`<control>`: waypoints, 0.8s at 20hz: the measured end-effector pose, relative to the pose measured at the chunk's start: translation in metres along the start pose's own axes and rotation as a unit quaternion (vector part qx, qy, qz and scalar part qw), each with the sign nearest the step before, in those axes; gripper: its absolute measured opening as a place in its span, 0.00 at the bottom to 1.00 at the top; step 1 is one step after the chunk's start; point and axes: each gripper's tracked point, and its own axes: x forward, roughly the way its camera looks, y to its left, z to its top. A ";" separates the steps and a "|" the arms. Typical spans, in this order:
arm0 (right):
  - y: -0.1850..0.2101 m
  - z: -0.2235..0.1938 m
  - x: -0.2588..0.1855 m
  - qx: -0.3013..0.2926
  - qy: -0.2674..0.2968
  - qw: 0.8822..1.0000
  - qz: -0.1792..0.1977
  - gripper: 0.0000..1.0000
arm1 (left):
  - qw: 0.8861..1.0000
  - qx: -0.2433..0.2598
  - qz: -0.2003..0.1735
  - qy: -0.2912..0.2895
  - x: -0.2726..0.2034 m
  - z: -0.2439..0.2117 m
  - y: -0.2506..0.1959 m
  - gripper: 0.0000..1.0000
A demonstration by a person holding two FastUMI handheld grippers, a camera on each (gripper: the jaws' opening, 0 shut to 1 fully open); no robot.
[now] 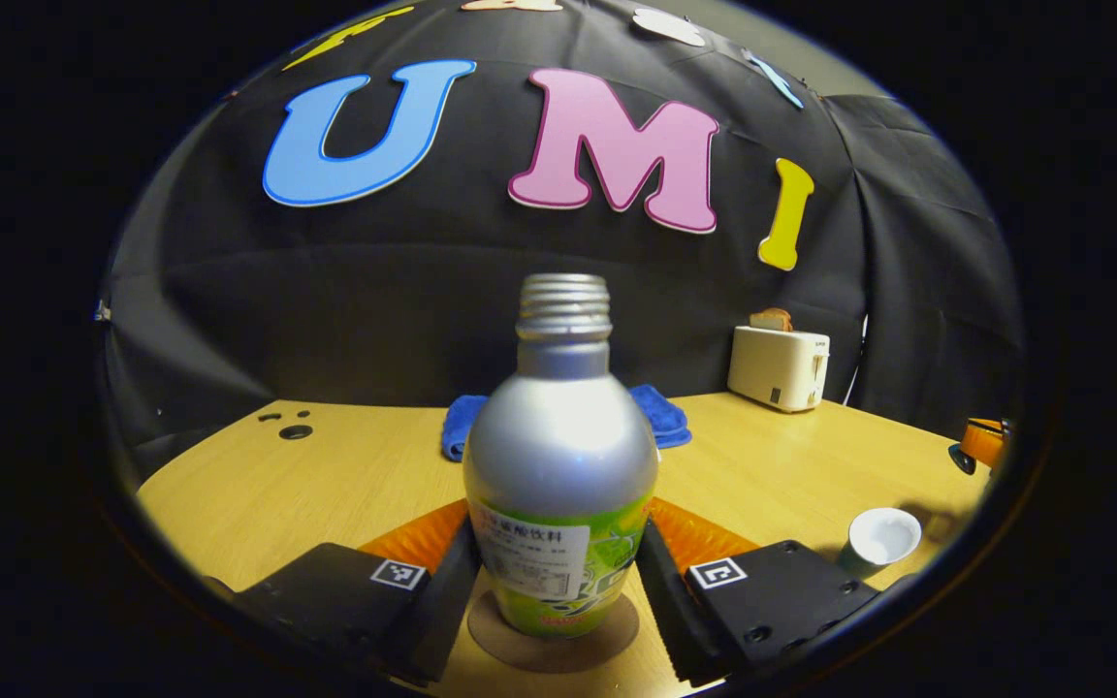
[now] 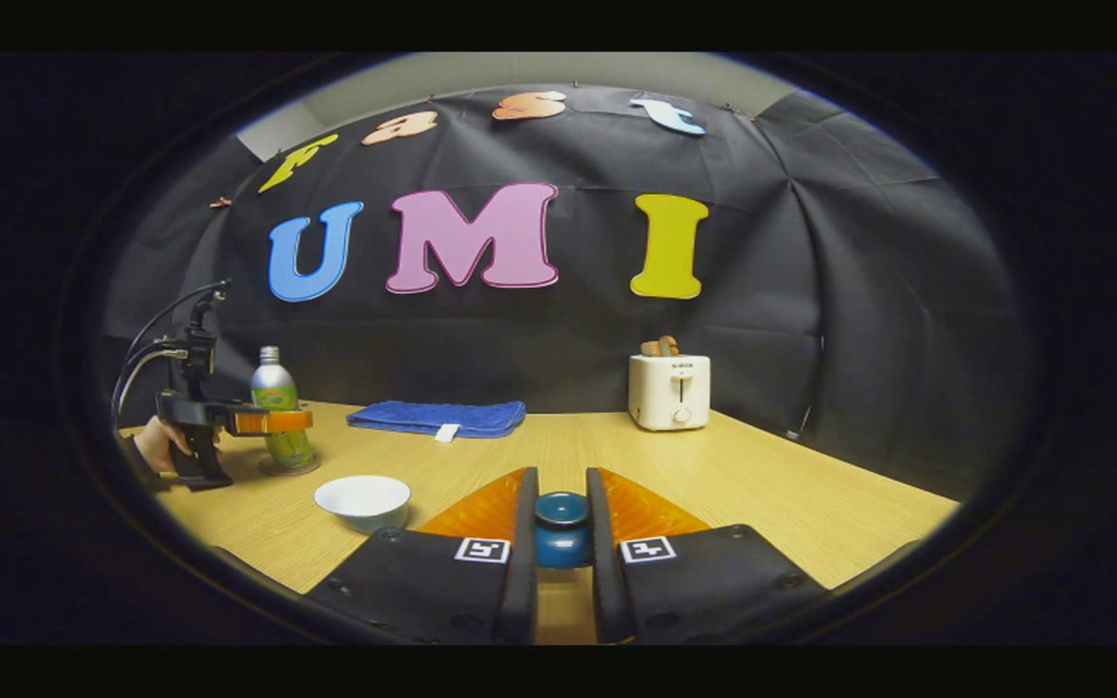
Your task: Open the teacup lid with one hand, grasp the water bottle and pour water into the teacup with the other hand; after pouring, place the water bottle on the coaster and then close the teacup lid.
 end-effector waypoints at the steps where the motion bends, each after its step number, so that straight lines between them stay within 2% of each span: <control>1: -0.001 -0.001 0.000 -0.001 0.001 1.000 -0.002 0.31 | 1.000 -0.006 -0.004 -0.005 0.001 0.000 -0.001 0.83; 3: -0.001 0.000 -0.001 -0.001 0.001 1.000 -0.005 0.31 | 1.000 -0.011 -0.006 -0.003 -0.001 0.000 -0.004 0.83; 4: -0.001 0.000 -0.001 -0.001 0.001 1.000 -0.005 0.27 | 1.000 -0.013 -0.011 -0.003 -0.003 0.000 -0.005 0.83; 7: -0.001 0.000 -0.001 -0.001 0.001 1.000 -0.005 0.31 | 1.000 -0.019 -0.017 0.004 -0.009 -0.002 -0.008 0.85; 9: -0.002 0.000 -0.001 0.000 0.001 1.000 -0.005 0.31 | 0.999 -0.025 -0.024 0.008 -0.012 -0.004 -0.012 0.98; 16: -0.001 0.000 -0.001 0.000 0.001 1.000 -0.005 0.31 | 0.998 0.000 -0.024 0.051 -0.037 -0.017 -0.011 0.97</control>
